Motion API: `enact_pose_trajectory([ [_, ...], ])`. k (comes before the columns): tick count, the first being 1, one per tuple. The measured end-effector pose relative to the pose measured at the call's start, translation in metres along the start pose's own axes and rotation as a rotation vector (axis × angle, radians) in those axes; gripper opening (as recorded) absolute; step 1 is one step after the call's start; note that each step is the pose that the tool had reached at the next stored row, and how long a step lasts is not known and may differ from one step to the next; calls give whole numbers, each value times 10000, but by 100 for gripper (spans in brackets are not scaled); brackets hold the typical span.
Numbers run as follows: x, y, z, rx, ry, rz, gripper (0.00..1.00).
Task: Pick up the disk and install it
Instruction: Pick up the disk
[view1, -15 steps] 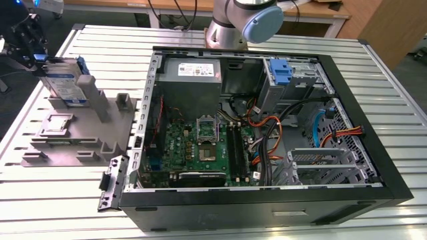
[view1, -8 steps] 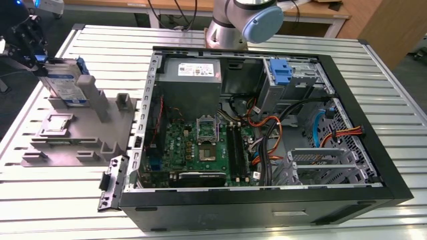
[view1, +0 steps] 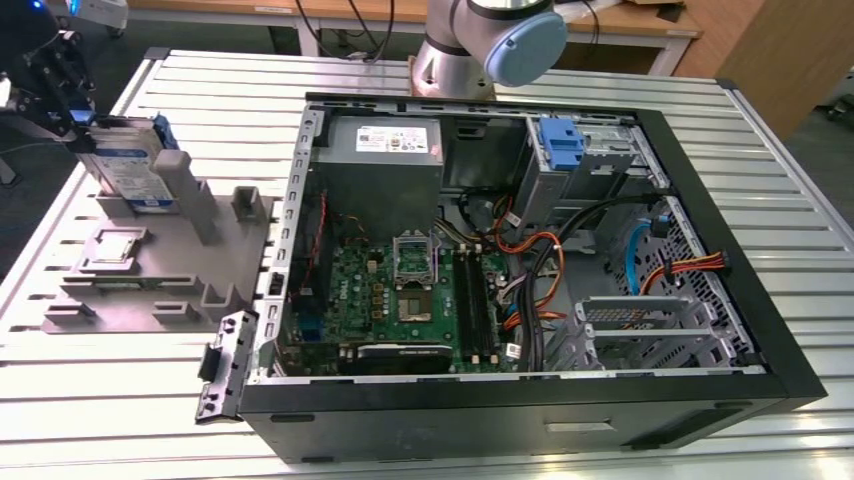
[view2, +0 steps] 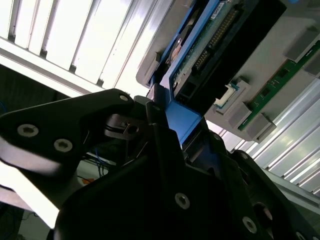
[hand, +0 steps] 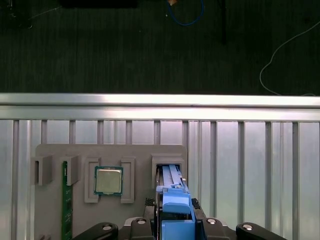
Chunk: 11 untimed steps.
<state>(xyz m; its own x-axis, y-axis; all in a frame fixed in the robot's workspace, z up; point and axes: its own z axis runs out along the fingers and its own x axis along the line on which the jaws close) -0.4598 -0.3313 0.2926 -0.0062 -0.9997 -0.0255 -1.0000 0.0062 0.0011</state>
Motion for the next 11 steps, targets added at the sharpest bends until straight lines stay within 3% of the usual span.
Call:
enact_pose_trajectory([
  [11,-3,-1,-65,2,-1,0,36],
])
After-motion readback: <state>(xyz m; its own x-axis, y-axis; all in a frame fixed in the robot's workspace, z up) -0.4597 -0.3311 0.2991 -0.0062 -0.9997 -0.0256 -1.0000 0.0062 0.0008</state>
